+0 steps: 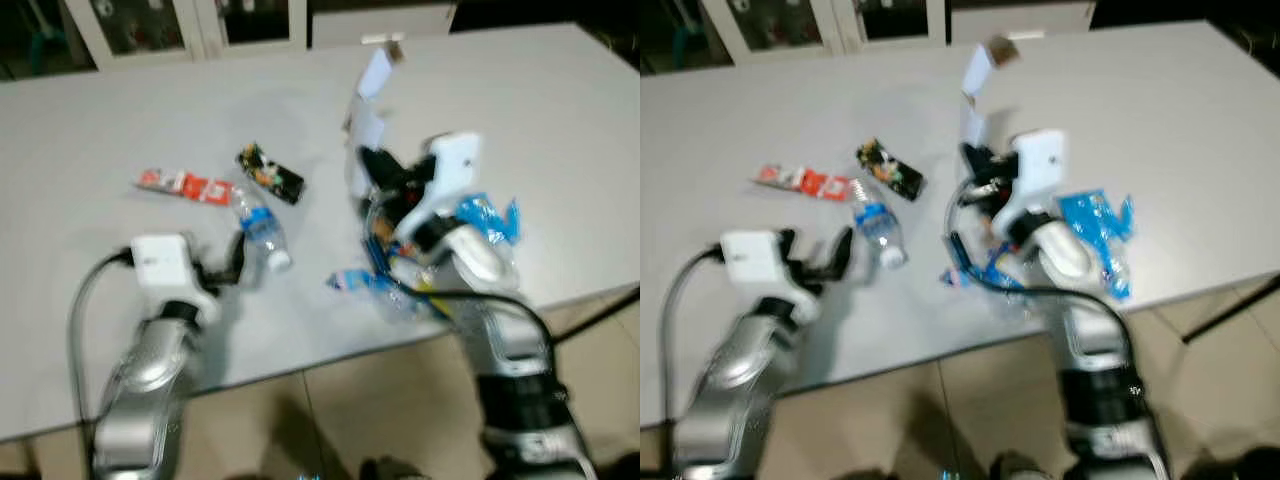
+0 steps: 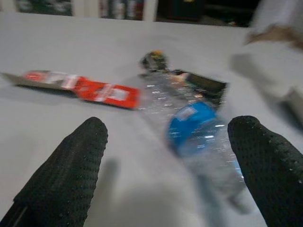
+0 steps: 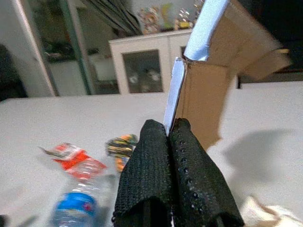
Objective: Picking trash to rubbish bin
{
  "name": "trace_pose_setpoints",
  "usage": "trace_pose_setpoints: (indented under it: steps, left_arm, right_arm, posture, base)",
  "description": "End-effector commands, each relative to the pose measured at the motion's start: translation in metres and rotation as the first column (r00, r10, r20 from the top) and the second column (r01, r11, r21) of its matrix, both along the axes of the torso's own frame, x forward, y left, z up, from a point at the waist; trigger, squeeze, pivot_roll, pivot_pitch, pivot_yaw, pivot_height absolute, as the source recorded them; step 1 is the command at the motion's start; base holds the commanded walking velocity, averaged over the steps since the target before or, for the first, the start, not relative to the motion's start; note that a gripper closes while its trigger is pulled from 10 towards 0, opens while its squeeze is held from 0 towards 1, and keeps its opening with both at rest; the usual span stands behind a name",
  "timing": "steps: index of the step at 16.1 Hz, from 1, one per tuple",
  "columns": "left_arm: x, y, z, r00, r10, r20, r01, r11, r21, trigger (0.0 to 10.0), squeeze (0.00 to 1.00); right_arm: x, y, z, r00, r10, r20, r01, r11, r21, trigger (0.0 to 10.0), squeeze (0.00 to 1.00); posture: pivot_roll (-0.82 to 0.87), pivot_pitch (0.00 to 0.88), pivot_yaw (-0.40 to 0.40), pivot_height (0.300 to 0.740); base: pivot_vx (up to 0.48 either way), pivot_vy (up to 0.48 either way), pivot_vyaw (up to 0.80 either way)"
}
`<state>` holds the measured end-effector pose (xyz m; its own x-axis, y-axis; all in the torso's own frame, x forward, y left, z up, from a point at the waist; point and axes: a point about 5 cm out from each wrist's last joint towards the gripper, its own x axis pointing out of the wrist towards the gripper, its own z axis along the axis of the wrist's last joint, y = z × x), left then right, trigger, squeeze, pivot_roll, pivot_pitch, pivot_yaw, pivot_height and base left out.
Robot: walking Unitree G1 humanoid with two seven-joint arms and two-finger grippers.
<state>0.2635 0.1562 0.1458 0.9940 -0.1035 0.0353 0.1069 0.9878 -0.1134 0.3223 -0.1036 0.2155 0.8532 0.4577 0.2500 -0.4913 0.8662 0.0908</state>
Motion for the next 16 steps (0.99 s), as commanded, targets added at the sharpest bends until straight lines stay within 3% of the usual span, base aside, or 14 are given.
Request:
trace_pose_setpoints:
  steps: [1,8,16]
  left_arm:
    - [-0.003,0.008,0.001,1.0,0.029,0.001,-0.029,0.999,0.018,10.0,0.0]
    - [-0.003,0.008,0.001,1.0,0.029,0.001,-0.029,0.999,0.018,10.0,0.0]
    - [0.01,-0.014,0.0,0.994,-0.106,-0.039,0.107,0.994,0.023,10.0,0.0]
  right_arm:
    - [-0.002,0.009,0.006,0.999,0.028,0.019,-0.028,1.0,0.008,10.0,0.0]
    - [-0.002,0.009,0.006,0.999,0.028,0.019,-0.028,1.0,0.008,10.0,0.0]
    - [-0.004,0.012,0.008,0.999,0.027,0.019,-0.027,0.999,0.02,10.0,0.0]
  posture:
    - [-0.03,0.182,0.021,0.74]
    - [-0.03,0.182,0.021,0.74]
    - [-0.03,0.192,0.034,0.74]
  base:
    - [0.364,0.0,0.0]
    - [0.364,0.0,0.0]
    - [0.0,0.0,0.0]
